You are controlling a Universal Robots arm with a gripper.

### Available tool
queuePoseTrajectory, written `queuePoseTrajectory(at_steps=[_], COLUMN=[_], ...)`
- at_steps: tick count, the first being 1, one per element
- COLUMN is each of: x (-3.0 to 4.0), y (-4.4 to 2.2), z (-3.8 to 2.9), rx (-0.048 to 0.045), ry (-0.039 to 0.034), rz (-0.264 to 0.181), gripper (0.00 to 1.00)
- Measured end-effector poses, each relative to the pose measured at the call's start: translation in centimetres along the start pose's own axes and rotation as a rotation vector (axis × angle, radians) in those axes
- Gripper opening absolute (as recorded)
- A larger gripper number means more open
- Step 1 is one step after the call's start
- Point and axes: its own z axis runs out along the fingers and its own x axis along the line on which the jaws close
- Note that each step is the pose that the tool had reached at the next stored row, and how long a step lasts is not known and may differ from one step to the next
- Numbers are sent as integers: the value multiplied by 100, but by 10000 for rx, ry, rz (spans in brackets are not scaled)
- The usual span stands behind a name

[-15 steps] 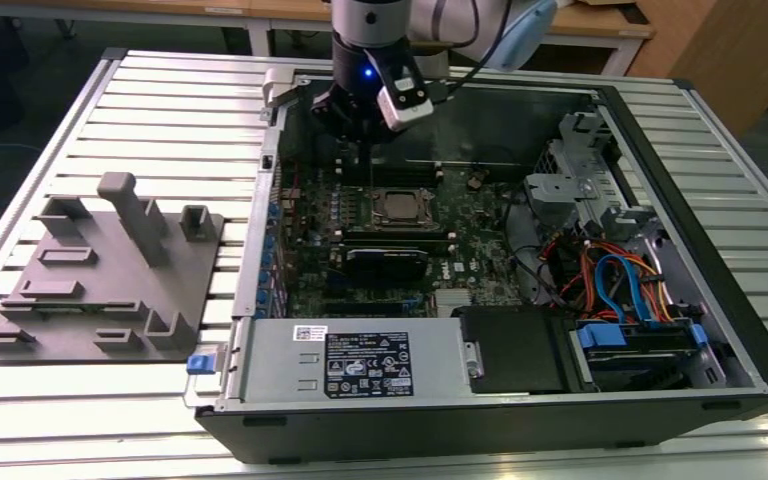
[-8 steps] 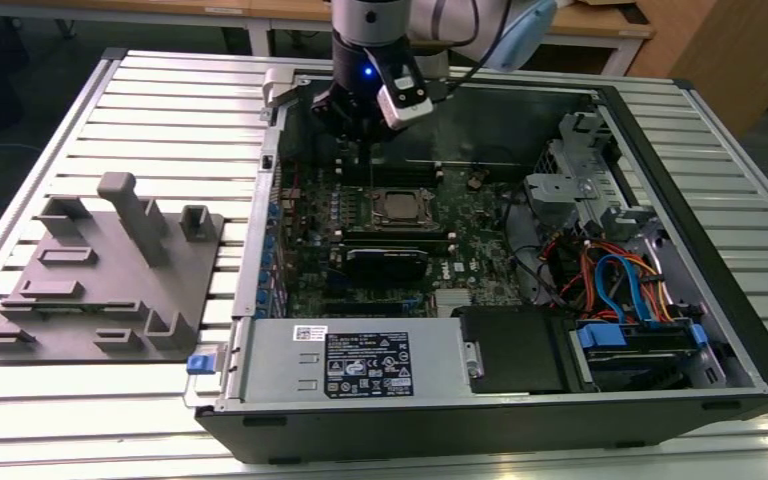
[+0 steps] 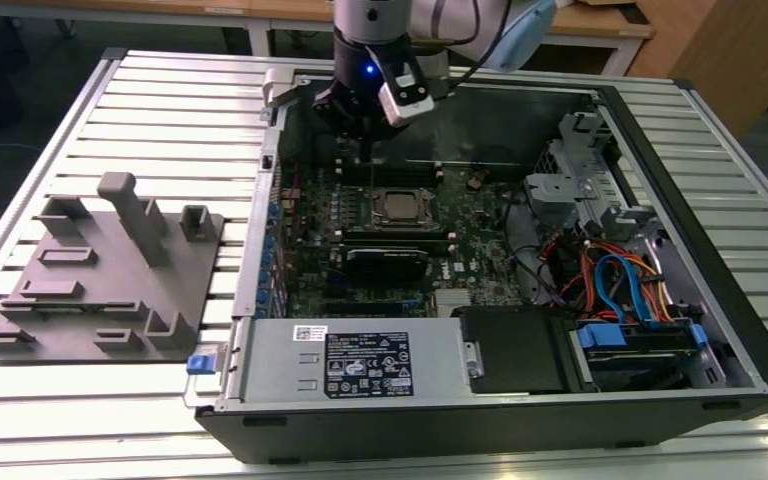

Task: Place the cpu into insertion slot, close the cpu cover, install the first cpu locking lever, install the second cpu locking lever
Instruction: 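Install the first cpu locking lever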

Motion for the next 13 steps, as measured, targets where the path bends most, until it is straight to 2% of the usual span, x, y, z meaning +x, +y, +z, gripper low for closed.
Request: queuePoseTrajectory(at_steps=[13], x=[-132], y=[12], z=[3], rx=[1], ry=[10], rz=[1], gripper=[10])
